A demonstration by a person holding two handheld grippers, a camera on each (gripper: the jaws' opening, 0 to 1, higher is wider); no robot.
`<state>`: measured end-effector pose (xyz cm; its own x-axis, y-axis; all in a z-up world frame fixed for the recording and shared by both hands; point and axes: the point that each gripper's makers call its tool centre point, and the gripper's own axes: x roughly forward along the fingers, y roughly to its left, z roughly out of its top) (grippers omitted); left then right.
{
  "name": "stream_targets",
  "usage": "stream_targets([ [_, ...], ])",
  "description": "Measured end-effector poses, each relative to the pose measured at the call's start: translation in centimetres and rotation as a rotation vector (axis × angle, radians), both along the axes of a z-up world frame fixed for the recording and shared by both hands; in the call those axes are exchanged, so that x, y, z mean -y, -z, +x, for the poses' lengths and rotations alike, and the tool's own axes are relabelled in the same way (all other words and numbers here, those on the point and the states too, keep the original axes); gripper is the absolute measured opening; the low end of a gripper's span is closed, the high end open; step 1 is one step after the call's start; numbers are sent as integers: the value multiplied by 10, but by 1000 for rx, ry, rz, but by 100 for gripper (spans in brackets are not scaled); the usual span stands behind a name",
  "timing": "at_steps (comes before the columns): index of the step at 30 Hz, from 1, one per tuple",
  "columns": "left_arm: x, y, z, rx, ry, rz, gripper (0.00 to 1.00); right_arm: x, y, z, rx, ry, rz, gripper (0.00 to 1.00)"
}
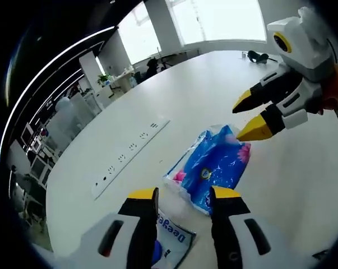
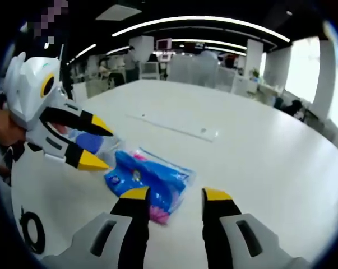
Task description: Arrange the tabletop items into an orderly group along one side of the table until the central work area is clear of visible clutter.
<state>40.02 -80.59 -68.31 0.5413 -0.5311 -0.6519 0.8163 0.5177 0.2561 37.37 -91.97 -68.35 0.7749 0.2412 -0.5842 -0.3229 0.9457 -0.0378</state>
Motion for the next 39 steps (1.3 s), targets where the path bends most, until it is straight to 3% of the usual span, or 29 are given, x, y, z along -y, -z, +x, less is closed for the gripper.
stream_targets([
  [10,-4,-14,-11,27,58,33,58,-1,-18,-5,17,-11,-31,40],
  [14,-5,-25,-15,44,67,20,59,-5,-24,-6,25,-17,-31,45],
  [19,-9,-30,-20,25,46,-5,69,-9,-30,-9,40,-12,-21,57],
  [23,-12,-36,-26,5,40,-21,81,-13,-38,-11,50,1,21,79],
  [30,-13,-56,-30,-32,17,-81,98,-14,-61,-13,69,-9,16,93],
  [39,-20,-81,-40,-18,4,-105,99,-15,-86,-22,93,-14,3,100],
])
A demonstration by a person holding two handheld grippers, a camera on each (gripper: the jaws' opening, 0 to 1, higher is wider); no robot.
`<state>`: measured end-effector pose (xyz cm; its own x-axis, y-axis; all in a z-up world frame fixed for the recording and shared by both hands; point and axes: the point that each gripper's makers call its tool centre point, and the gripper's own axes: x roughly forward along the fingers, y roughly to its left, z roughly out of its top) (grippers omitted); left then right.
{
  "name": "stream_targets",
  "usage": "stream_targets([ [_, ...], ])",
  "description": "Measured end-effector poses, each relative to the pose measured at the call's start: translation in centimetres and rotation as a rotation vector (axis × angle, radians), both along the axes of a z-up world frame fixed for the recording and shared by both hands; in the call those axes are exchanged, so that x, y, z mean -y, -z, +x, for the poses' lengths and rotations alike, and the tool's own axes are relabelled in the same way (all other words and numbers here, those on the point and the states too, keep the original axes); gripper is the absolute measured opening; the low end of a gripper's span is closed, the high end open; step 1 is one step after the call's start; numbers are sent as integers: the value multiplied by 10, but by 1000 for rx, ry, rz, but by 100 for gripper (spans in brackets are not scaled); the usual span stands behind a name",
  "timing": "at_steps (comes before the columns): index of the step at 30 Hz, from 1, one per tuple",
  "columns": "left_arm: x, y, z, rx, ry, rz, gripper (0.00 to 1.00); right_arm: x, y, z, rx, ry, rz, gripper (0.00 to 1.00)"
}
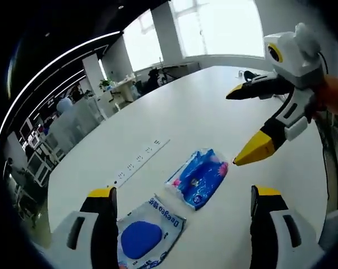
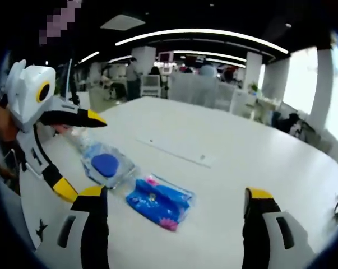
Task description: Arrange the tabletop items into an orderly group along one side of the table until the central work area is clear of visible clutter.
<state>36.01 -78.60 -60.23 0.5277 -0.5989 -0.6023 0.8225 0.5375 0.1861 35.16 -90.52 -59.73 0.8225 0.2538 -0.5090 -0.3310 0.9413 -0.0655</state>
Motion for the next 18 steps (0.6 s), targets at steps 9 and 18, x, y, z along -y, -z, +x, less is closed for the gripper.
stream_targets([
  [9,-5,-37,-8,55,-1,-34,99,0,-27,-11,25,-13,-23,100],
  [18,-13,-59,-18,78,-25,-66,99,2,-51,-28,60,-14,-44,100],
])
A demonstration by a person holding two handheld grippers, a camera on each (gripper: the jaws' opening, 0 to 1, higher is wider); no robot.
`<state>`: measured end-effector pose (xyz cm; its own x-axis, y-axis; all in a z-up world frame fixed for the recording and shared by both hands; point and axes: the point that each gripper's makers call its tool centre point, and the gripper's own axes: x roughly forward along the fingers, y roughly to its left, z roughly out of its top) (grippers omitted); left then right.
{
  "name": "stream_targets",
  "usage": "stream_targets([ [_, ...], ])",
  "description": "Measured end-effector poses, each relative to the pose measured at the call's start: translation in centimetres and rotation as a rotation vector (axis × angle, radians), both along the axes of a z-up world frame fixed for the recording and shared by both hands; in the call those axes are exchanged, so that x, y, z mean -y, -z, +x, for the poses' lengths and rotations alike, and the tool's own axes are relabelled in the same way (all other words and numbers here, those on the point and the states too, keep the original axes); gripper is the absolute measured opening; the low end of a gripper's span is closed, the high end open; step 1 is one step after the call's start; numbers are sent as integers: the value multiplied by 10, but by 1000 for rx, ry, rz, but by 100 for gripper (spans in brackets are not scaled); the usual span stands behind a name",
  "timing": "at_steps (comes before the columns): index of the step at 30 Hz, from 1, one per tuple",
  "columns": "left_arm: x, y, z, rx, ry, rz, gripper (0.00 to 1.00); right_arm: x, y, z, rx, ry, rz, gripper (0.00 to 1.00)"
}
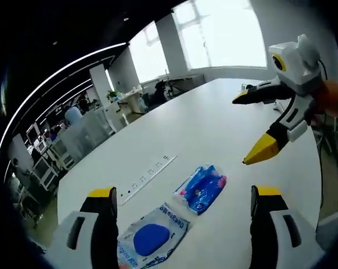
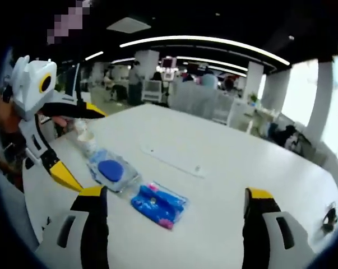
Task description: Arrange the tabletop items into an orderly group along one side of the table until the central work area is clear of visible clutter.
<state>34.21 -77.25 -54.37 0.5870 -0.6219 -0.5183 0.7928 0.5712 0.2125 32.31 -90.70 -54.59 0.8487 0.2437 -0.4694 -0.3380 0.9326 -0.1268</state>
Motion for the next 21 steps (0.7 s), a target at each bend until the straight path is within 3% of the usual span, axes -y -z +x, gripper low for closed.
stream_targets([
  [21,-20,-33,-34,66,10,-40,99,-3,-19,-41,30,-22,-48,100],
])
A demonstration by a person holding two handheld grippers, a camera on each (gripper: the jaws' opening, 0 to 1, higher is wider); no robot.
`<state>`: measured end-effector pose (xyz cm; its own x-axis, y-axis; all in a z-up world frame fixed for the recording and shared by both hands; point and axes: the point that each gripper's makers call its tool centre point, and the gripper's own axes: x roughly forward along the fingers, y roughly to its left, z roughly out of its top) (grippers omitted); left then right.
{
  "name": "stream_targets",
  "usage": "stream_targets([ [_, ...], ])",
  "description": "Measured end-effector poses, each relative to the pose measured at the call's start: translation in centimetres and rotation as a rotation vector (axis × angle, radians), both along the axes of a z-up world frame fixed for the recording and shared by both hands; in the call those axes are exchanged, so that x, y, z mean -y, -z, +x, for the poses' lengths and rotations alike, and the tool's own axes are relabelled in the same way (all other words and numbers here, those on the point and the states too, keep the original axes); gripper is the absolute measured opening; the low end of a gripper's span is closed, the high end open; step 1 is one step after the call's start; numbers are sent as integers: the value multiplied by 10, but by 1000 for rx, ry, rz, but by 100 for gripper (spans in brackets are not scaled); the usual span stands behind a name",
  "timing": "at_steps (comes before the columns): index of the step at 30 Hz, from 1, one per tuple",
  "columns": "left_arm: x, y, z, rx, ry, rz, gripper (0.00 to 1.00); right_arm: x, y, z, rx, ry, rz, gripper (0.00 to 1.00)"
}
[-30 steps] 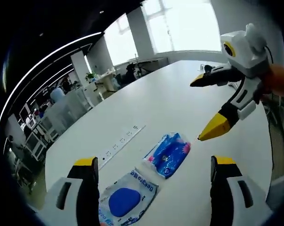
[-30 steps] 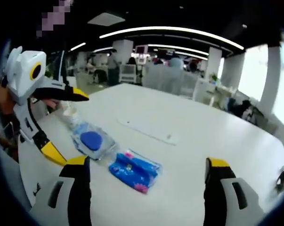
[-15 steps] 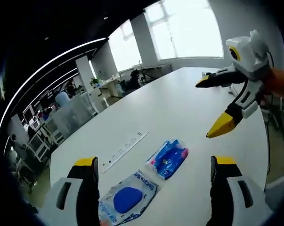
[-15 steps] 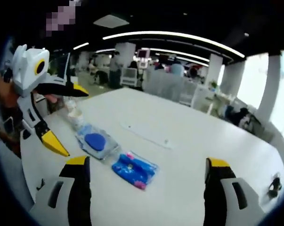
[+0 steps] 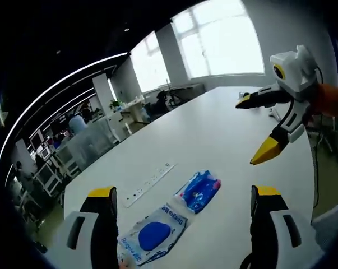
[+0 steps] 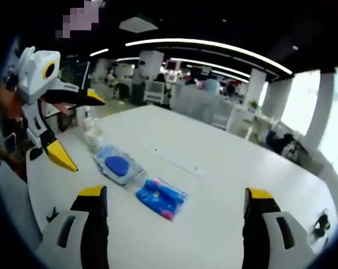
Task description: Arrange the tabletop items into an orderly group along one side of the table until the central work area is clear of visible clutter.
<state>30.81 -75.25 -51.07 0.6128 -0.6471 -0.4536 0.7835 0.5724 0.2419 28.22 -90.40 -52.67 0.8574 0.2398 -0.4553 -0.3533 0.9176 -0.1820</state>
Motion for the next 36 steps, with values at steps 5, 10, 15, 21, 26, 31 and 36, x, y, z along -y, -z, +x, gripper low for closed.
stream_targets([
  [5,-9,1,-5,4,0,6,99,-3,-4,-7,16,0,2,100],
  [10,-22,1,-10,1,-9,3,99,-7,-1,-10,12,-4,11,100],
  [15,-34,-1,-14,5,-26,-3,99,-12,0,-14,7,-7,24,100],
  [21,-44,-1,-20,5,-32,-2,99,-18,-3,-20,15,-22,33,100],
  [26,-53,-1,-27,14,-35,-14,98,-26,4,-28,6,-51,43,100],
  [31,-61,13,-32,-5,-40,-4,98,-35,17,-35,-19,-79,40,100],
  [36,-68,22,-39,-16,-37,-1,97,-43,26,-37,-31,-92,49,100],
])
